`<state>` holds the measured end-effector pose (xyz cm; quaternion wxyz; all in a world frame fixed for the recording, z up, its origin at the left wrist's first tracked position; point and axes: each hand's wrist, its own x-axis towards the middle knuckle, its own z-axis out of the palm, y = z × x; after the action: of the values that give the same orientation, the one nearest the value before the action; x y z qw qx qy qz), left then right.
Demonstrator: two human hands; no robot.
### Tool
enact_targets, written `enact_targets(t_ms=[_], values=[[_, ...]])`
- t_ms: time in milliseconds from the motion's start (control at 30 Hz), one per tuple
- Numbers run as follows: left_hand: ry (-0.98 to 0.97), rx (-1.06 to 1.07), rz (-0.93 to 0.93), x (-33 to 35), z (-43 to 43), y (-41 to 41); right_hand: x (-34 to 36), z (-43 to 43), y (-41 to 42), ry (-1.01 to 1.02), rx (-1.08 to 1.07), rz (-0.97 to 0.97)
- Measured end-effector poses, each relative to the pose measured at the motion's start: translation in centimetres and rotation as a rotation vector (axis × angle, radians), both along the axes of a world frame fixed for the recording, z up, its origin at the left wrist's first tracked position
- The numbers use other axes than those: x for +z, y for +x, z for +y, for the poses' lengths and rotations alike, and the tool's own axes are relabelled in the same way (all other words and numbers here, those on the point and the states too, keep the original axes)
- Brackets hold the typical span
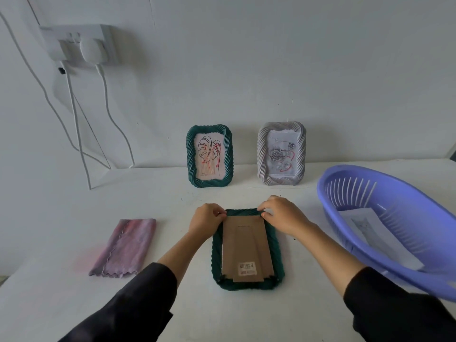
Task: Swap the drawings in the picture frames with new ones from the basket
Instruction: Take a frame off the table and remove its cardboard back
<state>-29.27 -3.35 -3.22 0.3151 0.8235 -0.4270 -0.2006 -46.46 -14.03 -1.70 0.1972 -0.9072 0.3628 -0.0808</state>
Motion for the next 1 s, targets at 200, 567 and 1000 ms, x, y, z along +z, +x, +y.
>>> enact_targets(t_ms=[200, 567, 1000], values=[[0.04, -0.044, -0.042, 0.1, -1.3, 1.4, -0.9, -0.9, 0.3, 0.02, 0.008, -0.095], [0.041, 0.045, -0.064, -0.5, -2.0, 1.3, -1.5, -1.0, 2.0, 0.071, -0.112, -0.136], [-0.216, 0.101, 0.077, -2.9, 1.5, -0.5, -4.0, 1.4, -0.5, 0.122, -0.118, -0.257]])
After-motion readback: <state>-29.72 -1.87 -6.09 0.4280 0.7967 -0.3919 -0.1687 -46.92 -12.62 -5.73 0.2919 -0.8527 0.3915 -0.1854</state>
